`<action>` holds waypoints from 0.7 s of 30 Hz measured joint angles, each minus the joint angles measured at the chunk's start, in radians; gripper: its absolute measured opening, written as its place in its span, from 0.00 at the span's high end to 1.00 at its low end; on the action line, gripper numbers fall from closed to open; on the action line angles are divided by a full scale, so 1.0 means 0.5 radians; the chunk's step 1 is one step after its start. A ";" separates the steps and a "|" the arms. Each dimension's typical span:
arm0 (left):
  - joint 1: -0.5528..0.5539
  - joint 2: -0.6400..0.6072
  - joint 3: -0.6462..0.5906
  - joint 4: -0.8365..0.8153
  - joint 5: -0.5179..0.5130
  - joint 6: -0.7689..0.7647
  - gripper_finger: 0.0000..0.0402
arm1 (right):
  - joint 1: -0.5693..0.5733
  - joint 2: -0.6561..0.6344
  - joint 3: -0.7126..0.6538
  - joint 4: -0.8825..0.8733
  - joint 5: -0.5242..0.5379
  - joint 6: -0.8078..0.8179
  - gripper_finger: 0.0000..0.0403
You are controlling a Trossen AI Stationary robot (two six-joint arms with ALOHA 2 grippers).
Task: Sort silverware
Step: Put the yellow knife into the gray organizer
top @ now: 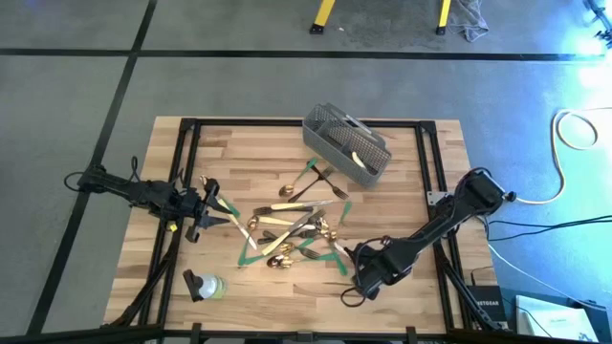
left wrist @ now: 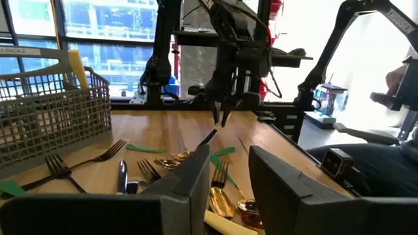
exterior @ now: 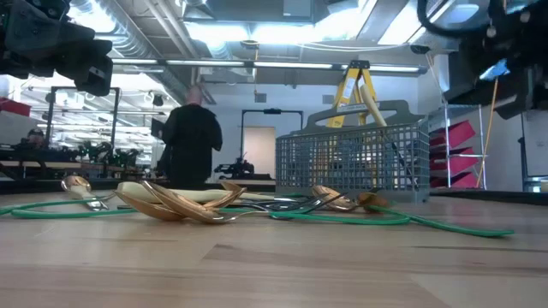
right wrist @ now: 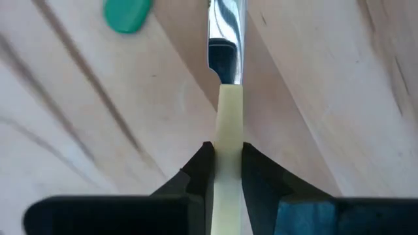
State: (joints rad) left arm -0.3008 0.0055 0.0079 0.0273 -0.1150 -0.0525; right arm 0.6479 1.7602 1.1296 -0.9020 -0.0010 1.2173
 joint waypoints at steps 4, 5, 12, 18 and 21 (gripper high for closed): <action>0.000 -0.001 0.001 0.000 0.000 0.000 0.77 | 0.000 -0.109 0.001 -0.044 -0.001 0.000 0.90; 0.000 0.000 0.001 0.000 0.000 0.000 0.77 | 0.000 -0.142 0.002 -0.064 -0.004 0.000 0.90; 0.001 0.001 0.000 0.009 0.009 -0.085 0.77 | -0.001 -0.339 0.005 -0.138 0.044 -0.001 0.90; 0.001 0.011 0.000 0.185 -0.148 0.002 0.77 | -0.001 -0.468 0.006 -0.138 0.266 -0.006 0.90; 0.001 0.029 0.001 0.357 -0.258 0.060 0.77 | -0.002 -0.519 0.006 -0.138 0.342 -0.033 0.90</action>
State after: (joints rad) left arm -0.3004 0.0200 0.0082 0.2059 -0.2439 -0.0224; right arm 0.6469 1.5007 1.1328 -0.9710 0.1701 1.2007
